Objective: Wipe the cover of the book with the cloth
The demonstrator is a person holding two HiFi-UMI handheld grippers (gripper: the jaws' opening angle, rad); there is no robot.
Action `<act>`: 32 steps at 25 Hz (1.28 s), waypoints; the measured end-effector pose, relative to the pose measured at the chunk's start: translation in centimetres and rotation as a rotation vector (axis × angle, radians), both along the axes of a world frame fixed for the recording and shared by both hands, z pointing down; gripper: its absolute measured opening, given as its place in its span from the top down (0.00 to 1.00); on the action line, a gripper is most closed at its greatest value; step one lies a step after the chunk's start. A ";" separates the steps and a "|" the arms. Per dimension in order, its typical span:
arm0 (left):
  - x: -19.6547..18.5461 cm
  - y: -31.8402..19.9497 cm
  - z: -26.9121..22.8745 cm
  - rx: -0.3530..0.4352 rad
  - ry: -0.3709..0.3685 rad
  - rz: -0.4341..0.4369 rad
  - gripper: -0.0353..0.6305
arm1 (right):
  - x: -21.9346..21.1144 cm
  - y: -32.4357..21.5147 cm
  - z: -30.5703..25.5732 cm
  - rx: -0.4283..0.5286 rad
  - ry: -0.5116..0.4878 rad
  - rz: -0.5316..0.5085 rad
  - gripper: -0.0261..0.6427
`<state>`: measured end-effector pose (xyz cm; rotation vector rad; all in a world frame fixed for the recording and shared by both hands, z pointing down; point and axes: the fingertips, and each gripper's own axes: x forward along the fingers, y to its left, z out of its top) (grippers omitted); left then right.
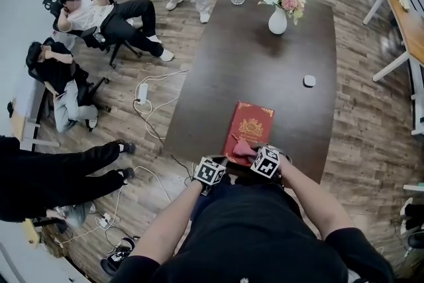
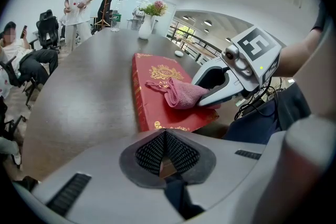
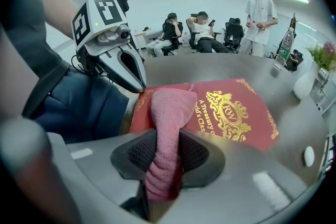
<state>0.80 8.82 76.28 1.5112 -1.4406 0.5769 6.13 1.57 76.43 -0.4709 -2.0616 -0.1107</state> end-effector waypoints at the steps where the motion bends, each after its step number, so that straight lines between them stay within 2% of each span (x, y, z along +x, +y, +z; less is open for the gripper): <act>1: 0.0 0.0 0.0 -0.001 -0.001 0.000 0.95 | 0.1 -0.1 0.0 0.000 -0.002 0.002 0.78; 32: -0.2 0.0 0.0 0.002 -0.005 0.003 0.95 | 3.5 -2.0 -0.2 -0.003 -0.021 0.056 0.78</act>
